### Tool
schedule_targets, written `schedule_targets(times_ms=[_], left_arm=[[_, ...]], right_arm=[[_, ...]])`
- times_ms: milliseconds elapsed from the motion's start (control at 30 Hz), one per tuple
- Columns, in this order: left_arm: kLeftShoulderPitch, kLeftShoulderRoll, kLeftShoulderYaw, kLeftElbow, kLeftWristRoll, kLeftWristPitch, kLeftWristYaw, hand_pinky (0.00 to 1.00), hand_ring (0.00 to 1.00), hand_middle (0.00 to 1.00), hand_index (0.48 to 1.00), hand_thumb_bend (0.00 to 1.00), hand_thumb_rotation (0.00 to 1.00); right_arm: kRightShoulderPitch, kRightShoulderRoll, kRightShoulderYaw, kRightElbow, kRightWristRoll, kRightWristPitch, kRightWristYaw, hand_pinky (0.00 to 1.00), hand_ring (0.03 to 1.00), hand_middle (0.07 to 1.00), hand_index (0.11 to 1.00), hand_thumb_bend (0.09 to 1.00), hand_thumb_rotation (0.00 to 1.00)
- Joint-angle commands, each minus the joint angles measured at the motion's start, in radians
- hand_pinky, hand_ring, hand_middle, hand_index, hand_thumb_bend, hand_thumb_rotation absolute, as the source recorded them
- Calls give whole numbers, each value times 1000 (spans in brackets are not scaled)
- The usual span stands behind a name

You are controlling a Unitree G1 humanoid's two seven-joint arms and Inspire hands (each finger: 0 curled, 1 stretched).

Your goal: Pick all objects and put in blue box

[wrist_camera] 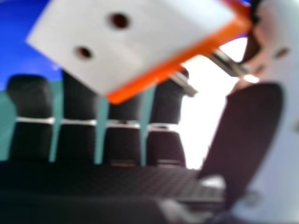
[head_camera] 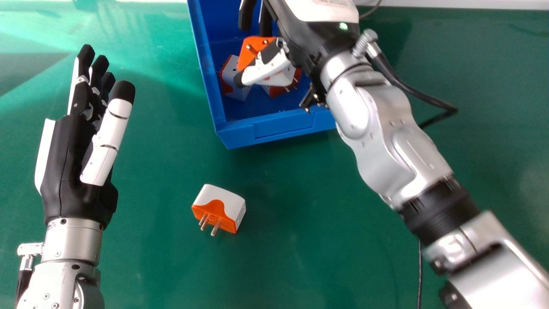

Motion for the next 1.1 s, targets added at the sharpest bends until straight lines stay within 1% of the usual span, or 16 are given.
schedule_targets(times_ms=[0, 33, 67, 100, 133, 200, 333, 433, 533, 600, 667, 733, 800, 900, 967, 1067], left_arm=[[1, 1, -1, -31, -1, -14, 1, 1000, 1000, 1000, 1000, 603, 635], [1, 2, -2, -32, 2, -14, 3, 1000, 1000, 1000, 1000, 603, 635], [1, 2, -3, -35, 6, -13, 6, 1000, 1000, 999, 1000, 601, 636], [1, 2, -4, -38, 7, -10, 8, 1000, 1000, 999, 1000, 601, 636], [2, 1, -5, -41, 8, -8, 10, 1000, 1000, 998, 1000, 598, 639], [3, 0, -7, -46, 6, -5, 12, 1000, 1000, 997, 999, 600, 642], [1, 5, -4, -28, -2, -23, -4, 1000, 1000, 996, 996, 604, 646], [1, 4, -6, -33, -2, -21, -4, 1000, 1000, 997, 998, 613, 649], [2, 5, -2, -25, 2, -24, -2, 1000, 1000, 998, 999, 616, 650], [3, 2, -2, -28, -2, -22, -1, 1000, 1000, 998, 999, 616, 650], [4, 0, -4, -33, -2, -21, 1, 1000, 1000, 998, 999, 621, 650], [5, -1, -5, -36, 1, -22, 3, 1000, 1000, 998, 998, 623, 650], [7, -4, -5, -39, 1, -19, 8, 1000, 1000, 998, 997, 623, 650], [8, -2, -6, -37, 10, -22, 12, 1000, 1000, 997, 995, 627, 650], [9, -4, -5, -37, 7, -21, 12, 1000, 1000, 997, 995, 628, 652], [11, -4, -5, -37, 5, -24, 10, 1000, 1000, 997, 995, 630, 653]], right_arm=[[-87, 10, 7, 66, 15, -42, -58, 261, 353, 433, 487, 486, 128], [-103, 12, 10, 101, 18, -59, -76, 261, 353, 433, 487, 486, 128], [-119, 13, 14, 136, 20, -75, -96, 262, 351, 436, 496, 491, 103], [-135, 17, 16, 170, 24, -85, -109, 262, 351, 436, 496, 491, 103], [-150, 21, 17, 201, 28, -92, -118, 248, 330, 430, 502, 495, 82], [-177, 28, 21, 259, 39, -107, -135, 234, 311, 424, 506, 498, 65], [-207, 37, 38, 345, 46, -124, -181, 222, 296, 422, 515, 503, 42], [-215, 48, 40, 383, 57, -119, -196, 208, 276, 429, 510, 509, 26], [-221, 56, 39, 411, 66, -105, -191, 193, 261, 420, 516, 510, 17], [-226, 59, 44, 426, 66, -89, -192, 193, 261, 420, 516, 510, 17], [-229, 62, 45, 438, 69, -79, -200, 196, 267, 422, 519, 511, 13], [-230, 62, 46, 446, 75, -77, -205, 208, 283, 427, 521, 511, 10], [-232, 62, 48, 455, 80, -76, -213, 217, 294, 430, 524, 511, 8], [-231, 63, 46, 459, 92, -68, -213, 226, 305, 431, 530, 510, 5], [-227, 59, 48, 454, 94, -69, -211, 229, 310, 432, 532, 509, 4], [-226, 55, 50, 457, 99, -65, -198, 247, 332, 438, 534, 509, 2]])
